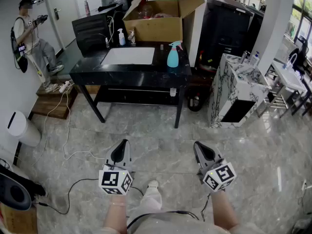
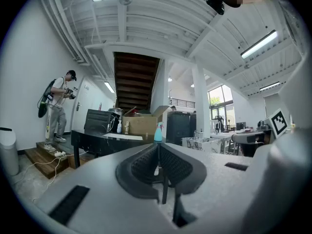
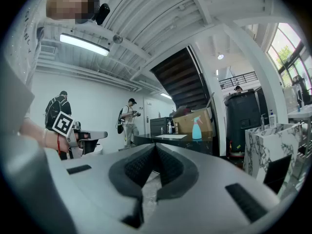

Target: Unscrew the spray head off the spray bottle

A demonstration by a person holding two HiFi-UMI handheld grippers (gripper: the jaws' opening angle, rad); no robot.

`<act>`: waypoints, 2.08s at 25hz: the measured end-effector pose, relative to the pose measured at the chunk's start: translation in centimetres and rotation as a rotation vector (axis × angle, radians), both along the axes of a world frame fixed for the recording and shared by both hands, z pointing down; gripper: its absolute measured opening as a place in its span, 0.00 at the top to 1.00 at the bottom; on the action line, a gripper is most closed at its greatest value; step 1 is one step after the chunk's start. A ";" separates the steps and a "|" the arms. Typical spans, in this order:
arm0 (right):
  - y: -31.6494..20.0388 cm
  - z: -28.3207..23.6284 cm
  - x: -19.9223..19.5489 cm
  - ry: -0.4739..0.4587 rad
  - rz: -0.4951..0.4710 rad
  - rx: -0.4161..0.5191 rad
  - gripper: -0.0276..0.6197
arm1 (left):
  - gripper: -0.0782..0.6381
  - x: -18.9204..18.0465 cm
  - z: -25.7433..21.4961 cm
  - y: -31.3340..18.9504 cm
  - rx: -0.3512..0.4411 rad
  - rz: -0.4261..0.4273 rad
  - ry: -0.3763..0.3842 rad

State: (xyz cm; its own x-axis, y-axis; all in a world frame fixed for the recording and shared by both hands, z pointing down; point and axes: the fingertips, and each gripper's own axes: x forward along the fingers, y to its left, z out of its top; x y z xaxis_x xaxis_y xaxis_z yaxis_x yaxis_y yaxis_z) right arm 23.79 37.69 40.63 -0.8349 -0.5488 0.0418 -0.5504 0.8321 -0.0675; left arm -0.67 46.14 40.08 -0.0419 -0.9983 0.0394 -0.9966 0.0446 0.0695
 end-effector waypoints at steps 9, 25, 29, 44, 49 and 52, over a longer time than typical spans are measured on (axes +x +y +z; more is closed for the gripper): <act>-4.3 0.0 -3.1 0.018 0.013 -0.032 0.95 | 0.87 -2.5 0.3 -4.6 -0.047 0.031 0.013; -11.0 -0.7 -6.5 0.010 0.090 -0.006 0.95 | 0.87 -6.5 -0.3 -13.0 -0.012 0.109 0.004; -13.1 -0.8 -7.7 0.002 0.116 0.002 0.95 | 0.87 -8.1 -0.3 -15.6 -0.005 0.129 0.008; -20.6 -0.4 -10.9 0.010 0.155 0.011 0.95 | 0.87 -10.0 1.2 -24.1 -0.004 0.198 0.036; -25.0 0.0 -11.9 0.002 0.160 0.011 0.95 | 0.87 -10.5 1.6 -27.8 0.003 0.206 0.034; -27.9 0.3 -12.7 -0.002 0.156 0.001 0.95 | 0.87 -11.1 1.7 -30.1 0.012 0.197 0.033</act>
